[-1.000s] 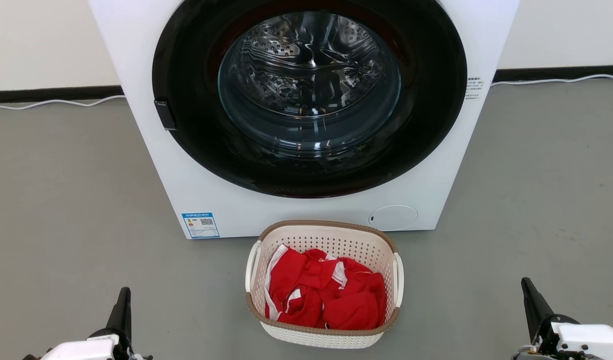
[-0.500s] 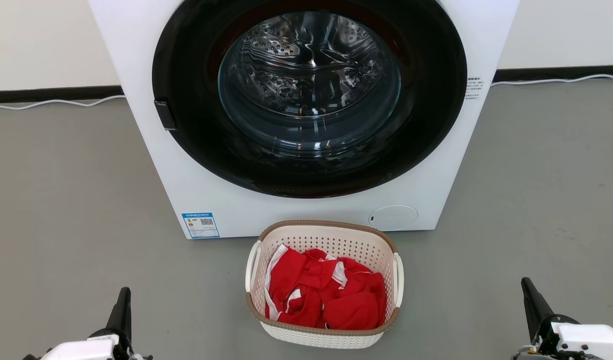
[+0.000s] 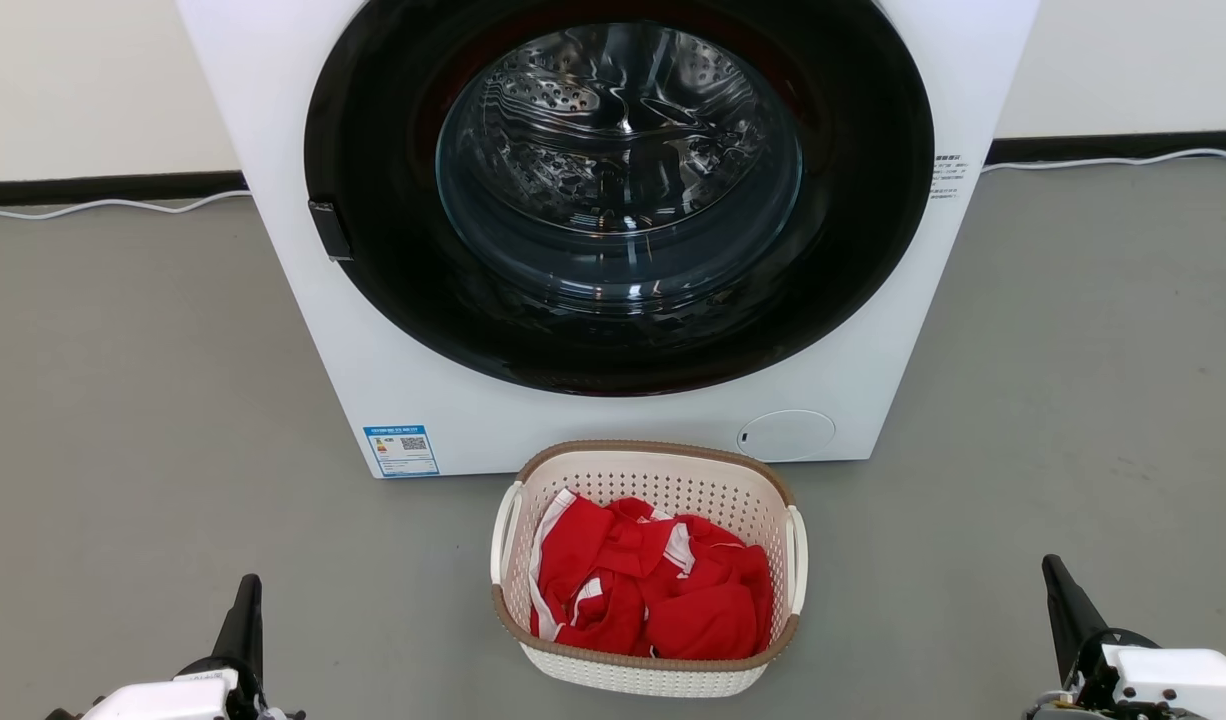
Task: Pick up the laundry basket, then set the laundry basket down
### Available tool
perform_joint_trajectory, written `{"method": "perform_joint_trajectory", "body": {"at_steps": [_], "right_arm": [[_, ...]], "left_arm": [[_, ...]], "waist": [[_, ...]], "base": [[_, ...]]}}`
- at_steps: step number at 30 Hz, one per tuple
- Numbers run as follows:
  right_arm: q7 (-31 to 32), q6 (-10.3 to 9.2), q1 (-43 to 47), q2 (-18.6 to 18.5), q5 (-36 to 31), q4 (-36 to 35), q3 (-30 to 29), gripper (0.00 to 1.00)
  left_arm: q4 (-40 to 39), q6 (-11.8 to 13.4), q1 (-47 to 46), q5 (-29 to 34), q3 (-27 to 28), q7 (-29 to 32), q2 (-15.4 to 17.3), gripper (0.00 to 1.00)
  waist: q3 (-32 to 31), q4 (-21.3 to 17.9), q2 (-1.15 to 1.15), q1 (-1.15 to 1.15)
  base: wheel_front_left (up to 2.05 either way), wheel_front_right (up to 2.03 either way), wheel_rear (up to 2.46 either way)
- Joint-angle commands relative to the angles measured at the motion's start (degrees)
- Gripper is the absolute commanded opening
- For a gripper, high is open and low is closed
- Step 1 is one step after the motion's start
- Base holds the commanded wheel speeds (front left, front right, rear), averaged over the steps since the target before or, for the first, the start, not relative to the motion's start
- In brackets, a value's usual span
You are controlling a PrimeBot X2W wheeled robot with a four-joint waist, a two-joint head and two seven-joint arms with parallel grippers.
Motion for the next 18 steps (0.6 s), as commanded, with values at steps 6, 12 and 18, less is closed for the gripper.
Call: {"method": "perform_joint_trajectory", "body": {"at_steps": [6, 12, 18], "right_arm": [[0.42, 0.17, -2.58, -0.88, 0.42, -1.70, 1.11, 0.00], [0.42, 0.17, -2.58, -0.88, 0.42, -1.70, 1.11, 0.00], [0.42, 0.17, -2.58, -0.88, 0.42, -1.70, 1.11, 0.00]], "left_arm": [[-1.56, -0.64, -2.60, -0.45, 1.88, 0.46, 1.07, 0.00], [-1.56, -0.64, -2.60, -0.45, 1.88, 0.46, 1.07, 0.00], [-1.56, -0.64, -2.60, -0.45, 1.88, 0.46, 1.07, 0.00]], "waist": [[0.00, 0.00, 0.00, 0.00], [0.00, 0.00, 0.00, 0.00], [0.00, 0.00, 0.00, 0.00]], "base": [[0.00, 0.00, 0.00], [0.00, 0.00, 0.00], [0.00, 0.00, 0.00]]}}
